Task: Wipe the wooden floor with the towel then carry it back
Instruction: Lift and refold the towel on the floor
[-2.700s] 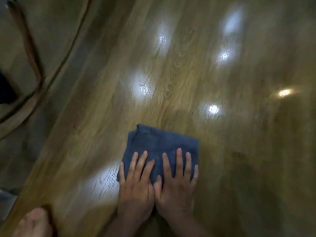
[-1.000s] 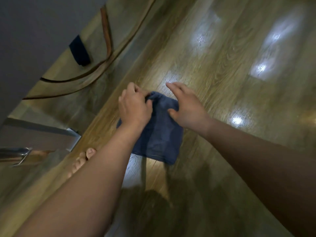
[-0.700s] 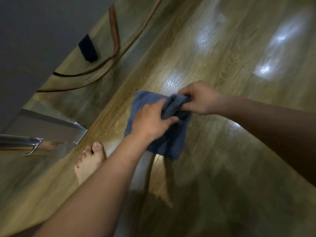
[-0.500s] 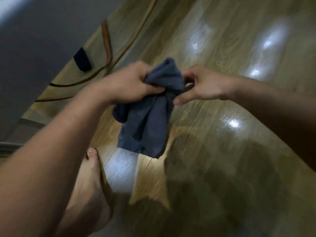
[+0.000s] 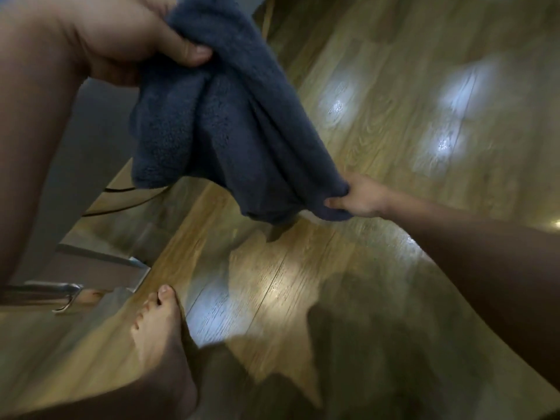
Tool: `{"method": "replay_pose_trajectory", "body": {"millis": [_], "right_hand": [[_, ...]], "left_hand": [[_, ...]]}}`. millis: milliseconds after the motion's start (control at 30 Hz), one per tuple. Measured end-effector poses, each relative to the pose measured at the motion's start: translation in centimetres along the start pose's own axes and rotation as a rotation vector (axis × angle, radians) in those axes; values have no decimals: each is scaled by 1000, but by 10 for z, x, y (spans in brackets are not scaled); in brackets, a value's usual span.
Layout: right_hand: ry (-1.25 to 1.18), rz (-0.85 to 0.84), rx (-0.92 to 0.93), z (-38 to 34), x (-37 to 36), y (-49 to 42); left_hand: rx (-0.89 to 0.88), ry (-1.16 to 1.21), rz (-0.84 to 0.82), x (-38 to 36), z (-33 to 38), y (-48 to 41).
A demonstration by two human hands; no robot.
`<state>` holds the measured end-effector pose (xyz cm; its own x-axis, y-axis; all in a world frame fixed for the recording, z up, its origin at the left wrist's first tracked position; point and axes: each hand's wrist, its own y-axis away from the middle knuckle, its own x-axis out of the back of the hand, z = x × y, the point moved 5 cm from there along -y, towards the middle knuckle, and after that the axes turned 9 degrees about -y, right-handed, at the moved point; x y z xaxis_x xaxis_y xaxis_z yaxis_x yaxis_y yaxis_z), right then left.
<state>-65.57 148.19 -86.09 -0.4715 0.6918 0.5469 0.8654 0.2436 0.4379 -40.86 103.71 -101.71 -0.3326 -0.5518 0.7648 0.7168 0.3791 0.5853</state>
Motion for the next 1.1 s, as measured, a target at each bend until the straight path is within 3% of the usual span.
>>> {"method": "replay_pose_trajectory", "body": {"millis": [67, 133, 167, 233, 267, 367, 467, 567, 633, 700, 800, 867, 967, 1100], "right_hand": [[5, 0, -60, 19, 22, 8], [-107, -29, -114, 30, 47, 22], [-201, -32, -144, 32, 59, 29], [-344, -10, -225, 33, 80, 41], [-361, -3, -269, 33, 88, 46], [-365, 14, -338, 11, 108, 60], [-516, 52, -268, -32, 102, 64], [-749, -242, -243, -67, 51, 62], [-860, -425, -235, -67, 26, 55], [-781, -246, -235, -37, 22, 40], [-236, 164, -247, 32, 23, 28], [79, 172, -233, 67, 2, 35], [367, 19, -155, 94, -30, 40], [380, -69, -165, 94, -32, 43]], "left_hand": [[-87, -114, 72, 49, 64, -34], [-221, 103, -89, 124, 161, -51], [-343, 97, -63, 145, 212, -52], [-501, 496, -390, 193, 322, -34], [-494, 638, -474, 200, 352, -23], [-320, 926, -604, 138, 376, 17], [-237, 1192, -756, 64, 388, 48], [-215, 1513, -839, 5, 390, 69], [-11, 1660, -761, -37, 365, 69], [194, 1576, -666, -71, 333, 68], [271, 1248, -574, -92, 302, 64], [229, 1000, -353, -87, 291, 53], [-129, 593, 53, -51, 312, 33], [-698, 86, 159, -33, 377, 16]]}}
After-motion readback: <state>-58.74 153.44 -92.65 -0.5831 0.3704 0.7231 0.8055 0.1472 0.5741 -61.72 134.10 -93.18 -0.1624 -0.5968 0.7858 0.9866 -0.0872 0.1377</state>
